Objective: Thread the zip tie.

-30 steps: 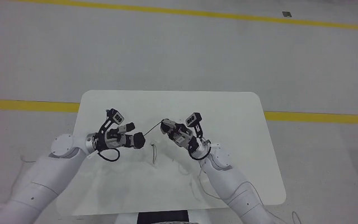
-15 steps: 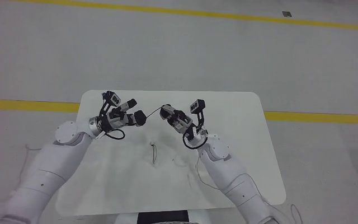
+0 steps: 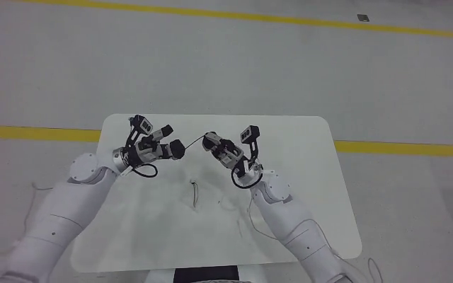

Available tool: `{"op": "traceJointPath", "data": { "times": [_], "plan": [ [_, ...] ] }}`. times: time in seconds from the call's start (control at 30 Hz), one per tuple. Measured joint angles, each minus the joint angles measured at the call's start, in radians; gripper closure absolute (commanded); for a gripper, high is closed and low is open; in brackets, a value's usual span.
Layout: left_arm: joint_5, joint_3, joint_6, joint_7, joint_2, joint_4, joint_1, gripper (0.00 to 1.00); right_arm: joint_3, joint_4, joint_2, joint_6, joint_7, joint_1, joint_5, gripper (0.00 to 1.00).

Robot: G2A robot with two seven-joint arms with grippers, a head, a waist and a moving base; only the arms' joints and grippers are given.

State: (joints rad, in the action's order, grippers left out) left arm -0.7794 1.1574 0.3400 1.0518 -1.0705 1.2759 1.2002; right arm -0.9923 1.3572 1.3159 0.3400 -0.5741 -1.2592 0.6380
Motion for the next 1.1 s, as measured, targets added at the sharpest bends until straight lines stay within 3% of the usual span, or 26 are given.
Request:
{"op": "traceJointPath", "data": {
  "times": [0.37, 0.6, 0.87, 1.1],
  "plan": [
    [0.000, 0.000, 0.000, 0.000, 0.000, 0.000, 0.000, 0.00, 0.000, 0.001, 0.000, -0.001, 0.001, -0.001, 0.000, 1.00],
    [0.000, 0.000, 0.000, 0.000, 0.000, 0.000, 0.000, 0.00, 0.021, 0.041, 0.011, -0.024, 0.048, 0.012, -0.029, 1.00],
    [0.000, 0.000, 0.000, 0.000, 0.000, 0.000, 0.000, 0.00, 0.055, -0.018, 0.031, -0.002, 0.075, 0.058, -0.063, 1.00],
    [0.000, 0.000, 0.000, 0.000, 0.000, 0.000, 0.000, 0.00, 0.053, -0.019, 0.031, 0.000, 0.077, 0.059, -0.064, 1.00]
  ]
}}
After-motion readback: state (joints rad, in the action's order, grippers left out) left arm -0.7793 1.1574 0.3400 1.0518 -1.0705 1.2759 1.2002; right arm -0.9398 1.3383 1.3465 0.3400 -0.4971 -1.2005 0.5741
